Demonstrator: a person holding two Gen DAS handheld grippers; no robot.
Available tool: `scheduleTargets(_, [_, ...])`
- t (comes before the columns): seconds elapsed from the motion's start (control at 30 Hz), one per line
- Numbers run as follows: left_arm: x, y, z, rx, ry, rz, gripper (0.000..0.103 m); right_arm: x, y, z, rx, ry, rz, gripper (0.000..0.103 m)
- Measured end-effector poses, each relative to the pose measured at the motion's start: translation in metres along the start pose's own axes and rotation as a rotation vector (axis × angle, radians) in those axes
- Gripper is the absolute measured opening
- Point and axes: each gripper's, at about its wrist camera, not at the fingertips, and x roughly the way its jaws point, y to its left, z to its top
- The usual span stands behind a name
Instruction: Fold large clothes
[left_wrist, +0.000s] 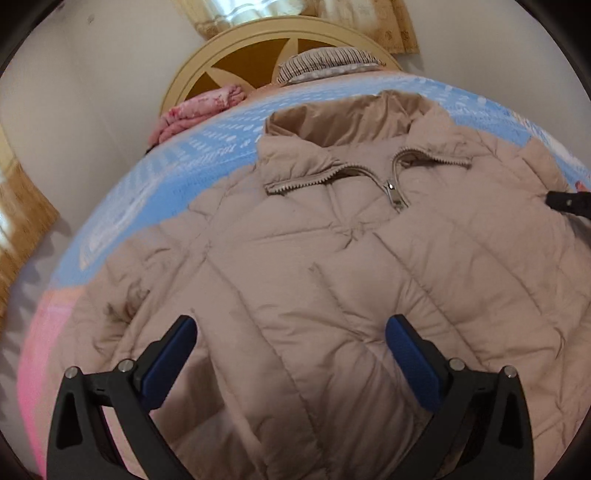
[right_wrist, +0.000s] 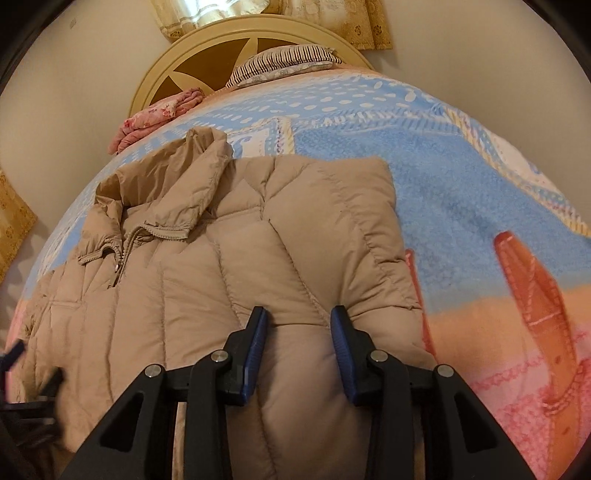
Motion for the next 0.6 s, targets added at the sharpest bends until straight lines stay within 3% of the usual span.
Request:
scheduleTargets(0.1, [0.002, -0.004, -0.001, 0.014, -0.008, -0.008, 0.103, -0.027, 0.006, 0.012, -0.019, -0.127, 0.015, 0.036])
scheduleTargets(0.17, [0.005, -0.004, -0.003, 0.003, -0.006, -0.022, 0.103, -0.030, 0.012, 0.020, -0.050, -0.165, 0.012, 0.036])
scheduleTargets(0.27, [0.007, 0.000, -0.006, -0.020, -0.005, -0.046, 0.103, -0.006, 0.012, 0.035, -0.067, -0.110, -0.005, 0.036])
scheduleTargets(0.4, [0.012, 0.004, -0.006, -0.042, 0.010, -0.081, 0.103, 0.034, -0.015, 0.032, 0.022, 0.001, 0.018, 0.036])
scheduleTargets(0.47, [0.013, 0.004, -0.007, -0.047, 0.014, -0.087, 0.103, 0.040, -0.022, 0.028, 0.055, 0.017, 0.049, 0.036])
scheduleTargets(0.6, [0.012, 0.002, -0.008, -0.038, 0.010, -0.075, 0.103, 0.045, -0.018, 0.027, 0.032, 0.024, 0.031, 0.036])
